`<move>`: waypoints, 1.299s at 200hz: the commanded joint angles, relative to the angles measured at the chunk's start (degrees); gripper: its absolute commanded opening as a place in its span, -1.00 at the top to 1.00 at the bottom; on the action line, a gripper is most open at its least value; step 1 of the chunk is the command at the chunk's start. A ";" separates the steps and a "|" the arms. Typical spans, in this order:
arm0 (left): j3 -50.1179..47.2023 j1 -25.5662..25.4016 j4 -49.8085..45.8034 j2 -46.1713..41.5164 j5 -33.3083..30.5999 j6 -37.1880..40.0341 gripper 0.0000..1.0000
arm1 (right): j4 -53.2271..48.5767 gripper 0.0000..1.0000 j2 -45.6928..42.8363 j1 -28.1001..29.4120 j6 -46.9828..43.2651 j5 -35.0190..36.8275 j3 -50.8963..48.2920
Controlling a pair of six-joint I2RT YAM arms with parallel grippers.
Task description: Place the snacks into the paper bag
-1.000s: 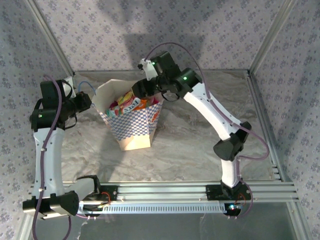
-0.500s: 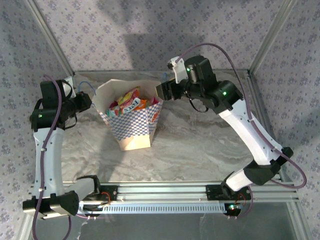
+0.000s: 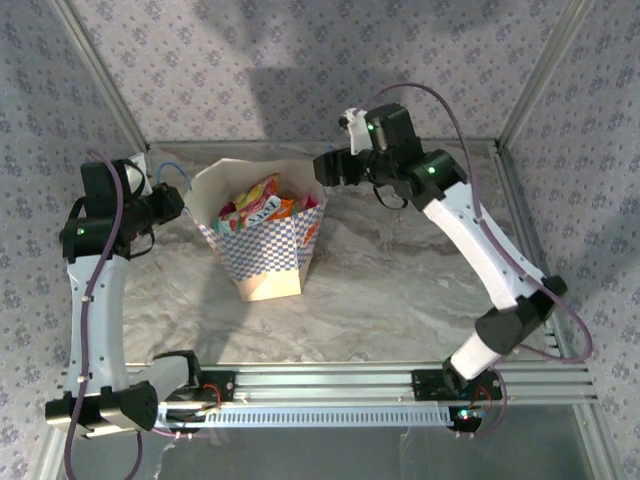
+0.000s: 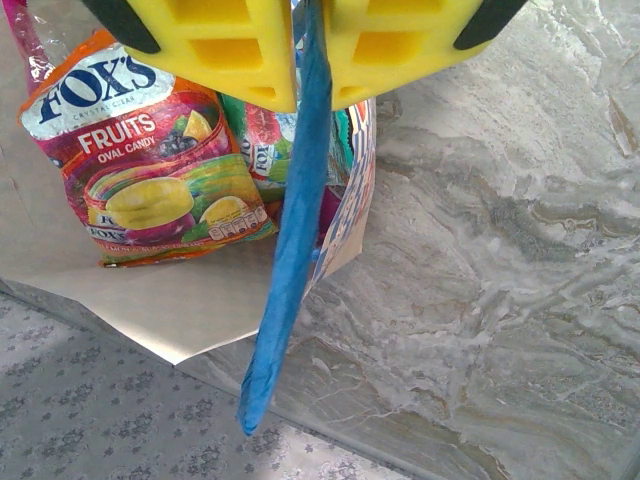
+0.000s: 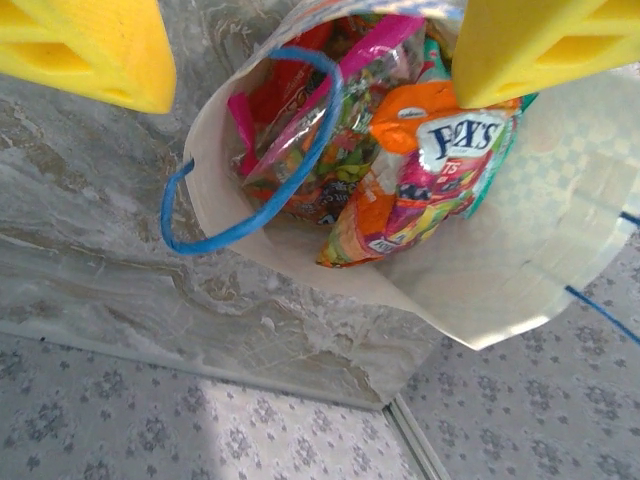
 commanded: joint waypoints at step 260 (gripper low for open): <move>3.36 -7.90 7.13 6.10 3.23 -0.90 0.76 | 1.35 1.00 -3.22 -10.13 0.15 0.19 1.84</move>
